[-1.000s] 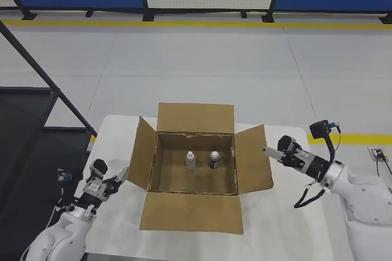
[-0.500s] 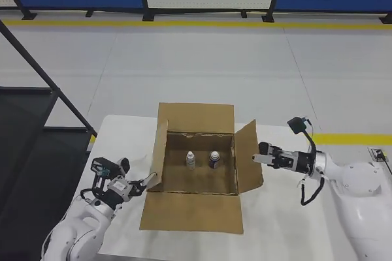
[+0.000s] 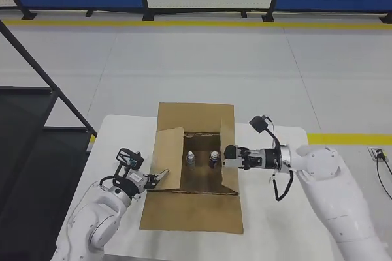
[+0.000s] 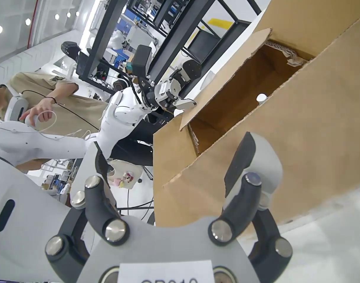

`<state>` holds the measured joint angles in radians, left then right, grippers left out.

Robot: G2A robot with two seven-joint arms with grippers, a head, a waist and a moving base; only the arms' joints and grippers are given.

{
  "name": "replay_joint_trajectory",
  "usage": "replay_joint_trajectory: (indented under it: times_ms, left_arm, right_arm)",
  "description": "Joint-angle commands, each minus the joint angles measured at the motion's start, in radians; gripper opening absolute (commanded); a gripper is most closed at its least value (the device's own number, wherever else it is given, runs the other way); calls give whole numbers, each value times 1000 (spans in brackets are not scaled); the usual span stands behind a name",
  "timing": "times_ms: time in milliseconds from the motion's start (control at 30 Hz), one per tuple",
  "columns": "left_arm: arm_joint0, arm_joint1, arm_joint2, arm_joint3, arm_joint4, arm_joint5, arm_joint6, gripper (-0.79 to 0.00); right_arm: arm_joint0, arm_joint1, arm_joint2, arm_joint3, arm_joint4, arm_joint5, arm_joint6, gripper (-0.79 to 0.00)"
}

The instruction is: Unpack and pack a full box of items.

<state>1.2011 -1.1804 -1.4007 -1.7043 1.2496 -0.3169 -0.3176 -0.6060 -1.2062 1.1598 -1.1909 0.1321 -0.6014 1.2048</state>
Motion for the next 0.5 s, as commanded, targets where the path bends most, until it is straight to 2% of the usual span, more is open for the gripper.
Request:
replay_joint_trajectory:
  times_ms: [0, 200, 467]
  left_arm:
    - [-9, -2, 17, 14, 27, 12, 9, 0]
    - [-24, -3, 44, 37, 69, 19, 11, 0]
    - [-35, -6, 65, 58, 93, 29, 22, 0]
  right_arm:
    - [13, -8, -44, 24, -61, -59, -45, 0]
    - [14, -23, -108, 66, -223, -163, -203, 0]
    - [17, -33, -164, 96, -367, -165, -308, 0]
